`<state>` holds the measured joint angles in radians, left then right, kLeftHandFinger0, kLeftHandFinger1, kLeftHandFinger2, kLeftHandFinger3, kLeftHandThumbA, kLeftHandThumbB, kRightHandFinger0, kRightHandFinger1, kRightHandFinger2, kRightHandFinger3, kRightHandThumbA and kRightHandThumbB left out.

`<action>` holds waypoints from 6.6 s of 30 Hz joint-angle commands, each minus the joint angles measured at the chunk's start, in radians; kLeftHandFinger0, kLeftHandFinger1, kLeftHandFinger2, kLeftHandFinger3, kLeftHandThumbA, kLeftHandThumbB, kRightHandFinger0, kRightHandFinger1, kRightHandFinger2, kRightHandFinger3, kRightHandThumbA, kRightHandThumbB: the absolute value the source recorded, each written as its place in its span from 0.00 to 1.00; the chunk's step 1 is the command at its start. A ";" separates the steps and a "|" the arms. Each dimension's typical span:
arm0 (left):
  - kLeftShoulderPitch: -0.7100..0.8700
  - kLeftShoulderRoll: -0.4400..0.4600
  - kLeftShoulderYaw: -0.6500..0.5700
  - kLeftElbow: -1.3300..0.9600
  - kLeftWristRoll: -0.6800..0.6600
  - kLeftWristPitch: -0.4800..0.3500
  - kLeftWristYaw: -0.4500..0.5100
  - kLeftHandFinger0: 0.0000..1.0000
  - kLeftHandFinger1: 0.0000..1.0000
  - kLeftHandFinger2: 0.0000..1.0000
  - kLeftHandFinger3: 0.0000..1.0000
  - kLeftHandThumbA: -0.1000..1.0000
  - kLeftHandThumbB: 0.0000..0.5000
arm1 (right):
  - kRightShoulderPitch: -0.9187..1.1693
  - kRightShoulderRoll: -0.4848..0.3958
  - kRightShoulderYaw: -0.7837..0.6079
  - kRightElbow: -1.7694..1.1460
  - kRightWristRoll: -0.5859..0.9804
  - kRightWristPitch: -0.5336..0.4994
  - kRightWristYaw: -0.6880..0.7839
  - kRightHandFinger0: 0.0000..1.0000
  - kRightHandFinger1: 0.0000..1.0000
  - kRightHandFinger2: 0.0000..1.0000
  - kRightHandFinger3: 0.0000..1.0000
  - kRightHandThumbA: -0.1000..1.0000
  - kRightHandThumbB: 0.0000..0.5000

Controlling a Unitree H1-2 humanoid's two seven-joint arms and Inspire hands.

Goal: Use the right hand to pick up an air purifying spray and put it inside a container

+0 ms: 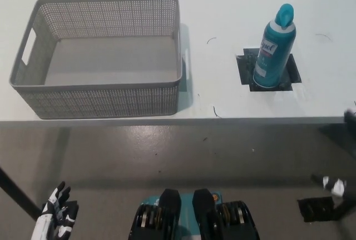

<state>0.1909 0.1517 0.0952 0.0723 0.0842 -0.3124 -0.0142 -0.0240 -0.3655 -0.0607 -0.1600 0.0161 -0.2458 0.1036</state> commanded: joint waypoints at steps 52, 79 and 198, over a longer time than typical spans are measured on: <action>0.005 0.014 0.008 -0.022 0.041 -0.065 0.010 0.90 1.00 1.00 1.00 0.73 0.97 | -0.759 0.106 0.033 0.968 -0.131 0.037 -0.132 1.00 1.00 1.00 1.00 0.83 1.00; -0.019 0.013 -0.015 -0.016 0.034 -0.063 -0.013 0.92 1.00 1.00 1.00 0.54 0.95 | -0.974 0.157 0.001 1.223 -0.062 -0.017 -0.117 1.00 1.00 1.00 1.00 0.80 1.00; 0.023 0.043 -0.048 -0.031 0.011 -0.007 -0.017 0.95 1.00 1.00 1.00 0.36 0.99 | -0.344 0.158 0.060 -0.304 0.023 0.172 0.029 1.00 1.00 1.00 1.00 0.67 0.86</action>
<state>0.1817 0.1829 0.0228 0.0646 0.1091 -0.2804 -0.0481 -0.6835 -0.0241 0.0886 0.1320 0.0227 0.0031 0.0590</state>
